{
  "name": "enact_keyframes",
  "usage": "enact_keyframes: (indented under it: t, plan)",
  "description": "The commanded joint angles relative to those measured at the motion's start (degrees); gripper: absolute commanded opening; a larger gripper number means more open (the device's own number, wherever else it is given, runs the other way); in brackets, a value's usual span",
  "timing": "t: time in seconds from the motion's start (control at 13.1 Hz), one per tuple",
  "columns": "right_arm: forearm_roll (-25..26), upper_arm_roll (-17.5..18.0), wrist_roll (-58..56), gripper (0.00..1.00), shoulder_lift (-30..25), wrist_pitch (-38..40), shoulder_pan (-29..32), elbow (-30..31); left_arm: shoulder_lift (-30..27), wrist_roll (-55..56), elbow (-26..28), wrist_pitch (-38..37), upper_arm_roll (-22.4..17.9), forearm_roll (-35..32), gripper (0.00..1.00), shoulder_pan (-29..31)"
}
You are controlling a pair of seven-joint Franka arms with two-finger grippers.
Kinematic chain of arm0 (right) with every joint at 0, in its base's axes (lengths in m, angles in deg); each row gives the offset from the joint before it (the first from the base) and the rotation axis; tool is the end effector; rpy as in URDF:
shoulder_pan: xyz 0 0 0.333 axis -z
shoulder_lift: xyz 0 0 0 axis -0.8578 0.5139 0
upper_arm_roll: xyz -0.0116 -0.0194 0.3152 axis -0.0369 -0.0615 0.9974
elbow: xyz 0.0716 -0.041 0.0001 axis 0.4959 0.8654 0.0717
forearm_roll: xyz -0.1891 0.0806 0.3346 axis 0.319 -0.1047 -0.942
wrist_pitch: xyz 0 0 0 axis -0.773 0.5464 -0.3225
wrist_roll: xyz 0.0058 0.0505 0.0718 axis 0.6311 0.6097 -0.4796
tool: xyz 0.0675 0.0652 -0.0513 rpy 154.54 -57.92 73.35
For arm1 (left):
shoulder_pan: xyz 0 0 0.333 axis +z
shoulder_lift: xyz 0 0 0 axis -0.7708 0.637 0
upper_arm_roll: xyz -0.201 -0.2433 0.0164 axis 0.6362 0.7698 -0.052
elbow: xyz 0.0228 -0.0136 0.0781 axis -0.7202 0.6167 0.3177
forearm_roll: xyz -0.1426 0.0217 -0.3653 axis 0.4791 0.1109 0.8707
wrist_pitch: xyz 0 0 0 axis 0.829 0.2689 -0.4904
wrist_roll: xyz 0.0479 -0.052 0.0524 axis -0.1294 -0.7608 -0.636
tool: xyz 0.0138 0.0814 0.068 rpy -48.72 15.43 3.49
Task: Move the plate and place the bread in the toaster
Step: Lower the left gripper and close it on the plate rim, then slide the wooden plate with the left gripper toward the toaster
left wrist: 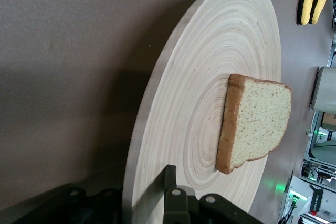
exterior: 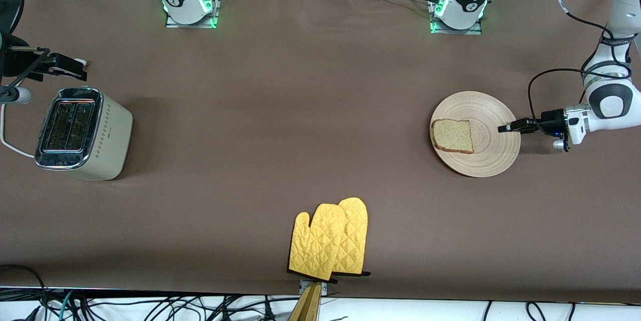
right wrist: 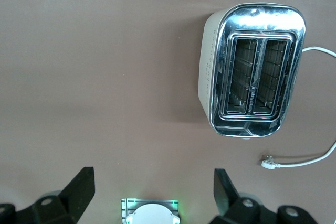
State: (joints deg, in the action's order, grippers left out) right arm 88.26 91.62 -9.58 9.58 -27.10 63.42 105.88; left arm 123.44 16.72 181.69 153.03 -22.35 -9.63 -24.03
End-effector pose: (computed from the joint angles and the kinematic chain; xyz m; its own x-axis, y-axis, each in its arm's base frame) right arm 0.5642 -0.0216 0.5852 0.9804 0.0214 -0.1960 0.0260 -0.9994 0.0210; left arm 0.4934 0.2271 0.1267 0.9906 0.0434 -0.1300 0.1274 -0.6402 0.7575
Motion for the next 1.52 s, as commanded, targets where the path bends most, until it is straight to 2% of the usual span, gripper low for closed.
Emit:
enact_keyframes:
  t: [0.0, 0.76, 1.14, 1.45]
  plan:
    - [-0.92, 0.08, -0.42, 1.00, 0.60, 0.31, 0.40, -1.50, 0.93, -0.32, -0.42, 0.64, -0.34, 1.72, 0.00, -0.38]
    - [-0.92, 0.08, -0.42, 1.00, 0.60, 0.31, 0.40, -1.50, 0.58, -0.58, -1.12, -5.34, 0.37, 6.99, 0.00, -1.34]
    - [-0.92, -0.01, -0.33, 1.00, 0.60, 0.31, 0.40, -1.50, 0.32, -1.98, -1.38, -6.75, 3.61, 9.37, 0.00, -2.05]
    - [-0.92, -0.01, -0.33, 1.00, 0.69, 0.31, 0.40, -1.50, 0.67, -2.16, -1.29, -10.96, 5.11, 16.91, 0.00, -4.59]
